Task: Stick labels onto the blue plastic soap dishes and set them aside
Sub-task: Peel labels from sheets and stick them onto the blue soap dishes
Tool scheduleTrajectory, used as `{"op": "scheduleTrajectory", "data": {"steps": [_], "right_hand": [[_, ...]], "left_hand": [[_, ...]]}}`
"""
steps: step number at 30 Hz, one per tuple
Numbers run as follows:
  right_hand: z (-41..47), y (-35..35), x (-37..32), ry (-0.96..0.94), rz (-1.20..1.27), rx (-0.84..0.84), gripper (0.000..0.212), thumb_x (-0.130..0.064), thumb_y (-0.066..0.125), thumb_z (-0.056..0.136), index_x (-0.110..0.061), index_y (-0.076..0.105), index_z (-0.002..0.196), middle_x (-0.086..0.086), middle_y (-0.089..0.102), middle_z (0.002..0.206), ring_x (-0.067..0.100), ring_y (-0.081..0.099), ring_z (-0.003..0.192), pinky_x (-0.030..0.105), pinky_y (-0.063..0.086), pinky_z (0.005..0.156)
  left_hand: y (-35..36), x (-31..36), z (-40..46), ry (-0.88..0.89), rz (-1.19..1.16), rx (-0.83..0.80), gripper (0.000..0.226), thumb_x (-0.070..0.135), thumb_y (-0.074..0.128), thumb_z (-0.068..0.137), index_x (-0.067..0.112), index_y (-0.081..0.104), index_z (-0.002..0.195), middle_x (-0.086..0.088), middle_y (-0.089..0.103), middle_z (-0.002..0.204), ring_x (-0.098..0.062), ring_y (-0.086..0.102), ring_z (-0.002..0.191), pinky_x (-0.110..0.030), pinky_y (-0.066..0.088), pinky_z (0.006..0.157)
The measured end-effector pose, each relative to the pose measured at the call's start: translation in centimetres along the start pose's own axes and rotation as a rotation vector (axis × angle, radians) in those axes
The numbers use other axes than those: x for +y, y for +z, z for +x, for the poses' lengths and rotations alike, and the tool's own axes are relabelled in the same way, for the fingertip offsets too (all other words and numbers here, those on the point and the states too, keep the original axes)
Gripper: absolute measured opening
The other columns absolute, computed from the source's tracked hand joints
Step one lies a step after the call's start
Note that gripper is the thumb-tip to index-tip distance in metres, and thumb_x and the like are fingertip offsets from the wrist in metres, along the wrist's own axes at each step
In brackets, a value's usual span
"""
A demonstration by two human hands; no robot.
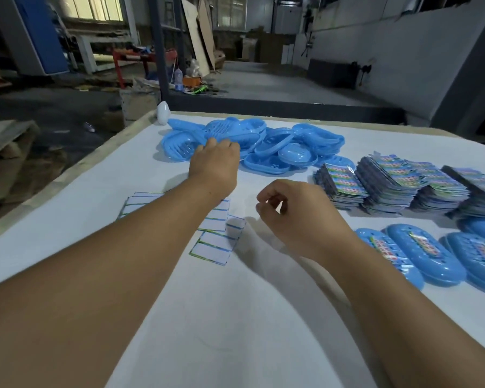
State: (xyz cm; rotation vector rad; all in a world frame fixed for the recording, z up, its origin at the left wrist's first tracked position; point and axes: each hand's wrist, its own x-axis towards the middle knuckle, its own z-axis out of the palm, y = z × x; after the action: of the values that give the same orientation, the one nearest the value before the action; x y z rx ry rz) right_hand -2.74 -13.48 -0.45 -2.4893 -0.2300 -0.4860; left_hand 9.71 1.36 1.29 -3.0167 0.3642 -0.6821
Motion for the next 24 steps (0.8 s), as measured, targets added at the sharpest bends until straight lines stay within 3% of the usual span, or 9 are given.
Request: {"op": "scheduleTrajectory", "data": {"steps": [3,10,13,17,19,22,24], "right_hand": [[0.0,-0.2,0.0,-0.007,0.028,0.005,0.010,-0.033,0.066,0.091,-0.033,0.071,0.099,-0.019,0.062,0.080,-0.001,0.053,0.071,0.028,0.046,0.072],[0.1,-0.3,0.2,-0.015,0.045,0.010,0.009,-0.034,0.066,0.091,-0.035,0.070,0.099,-0.019,0.064,0.082,-0.001,0.056,0.072,0.025,0.046,0.072],[0.2,-0.3,0.3,-0.009,0.053,0.008,0.006,-0.034,0.067,0.091,-0.037,0.068,0.095,-0.020,0.063,0.079,-0.002,0.056,0.071,0.023,0.044,0.070],[0.2,-0.5,0.3,-0.003,0.066,0.010,0.007,-0.033,0.067,0.091,-0.039,0.065,0.092,-0.020,0.063,0.078,0.000,0.058,0.071,0.022,0.046,0.070],[0.3,-0.6,0.4,0.002,0.072,0.020,0.008,-0.032,0.068,0.091,-0.038,0.064,0.093,-0.019,0.062,0.077,0.000,0.058,0.070,0.021,0.046,0.070],[0.4,-0.7,0.5,0.025,0.105,0.066,0.014,-0.029,0.069,0.091,-0.036,0.064,0.103,-0.019,0.062,0.086,0.002,0.059,0.074,0.018,0.045,0.072],[0.4,-0.9,0.6,0.043,0.117,0.106,0.024,-0.029,0.070,0.091,-0.032,0.065,0.114,-0.018,0.060,0.094,0.001,0.058,0.078,0.009,0.041,0.070]], "left_hand": [[1.1,-0.1,0.7,-0.039,0.008,-0.010,0.038,0.019,0.060,0.098,0.019,0.051,0.135,-0.005,0.060,0.129,-0.027,0.051,0.119,-0.040,0.043,0.099],[2.2,-0.7,1.1,-0.068,-0.137,0.157,0.022,0.035,0.058,0.101,0.019,0.068,0.111,-0.004,0.068,0.099,-0.026,0.054,0.103,-0.042,0.045,0.090],[1.7,-0.9,0.9,-0.046,-0.302,0.224,0.019,0.033,0.061,0.099,0.019,0.070,0.109,-0.003,0.059,0.086,-0.022,0.049,0.089,-0.039,0.046,0.081],[0.5,-1.2,0.5,-0.043,-0.491,0.217,0.023,0.032,0.061,0.099,0.017,0.066,0.115,-0.004,0.061,0.098,-0.017,0.050,0.089,-0.031,0.042,0.078],[-0.4,-1.3,0.1,-0.069,-0.677,0.198,0.018,0.031,0.062,0.099,0.017,0.065,0.109,0.002,0.064,0.098,-0.015,0.056,0.089,-0.028,0.045,0.078],[-1.7,-1.1,-1.2,-0.181,-0.948,0.168,0.011,0.032,0.061,0.099,0.021,0.061,0.099,0.006,0.065,0.094,-0.009,0.060,0.086,-0.021,0.048,0.075],[-2.6,-0.8,-2.5,-0.273,-1.129,0.175,0.012,0.031,0.062,0.099,0.024,0.061,0.090,0.011,0.065,0.088,-0.002,0.061,0.081,-0.016,0.047,0.070]]}}
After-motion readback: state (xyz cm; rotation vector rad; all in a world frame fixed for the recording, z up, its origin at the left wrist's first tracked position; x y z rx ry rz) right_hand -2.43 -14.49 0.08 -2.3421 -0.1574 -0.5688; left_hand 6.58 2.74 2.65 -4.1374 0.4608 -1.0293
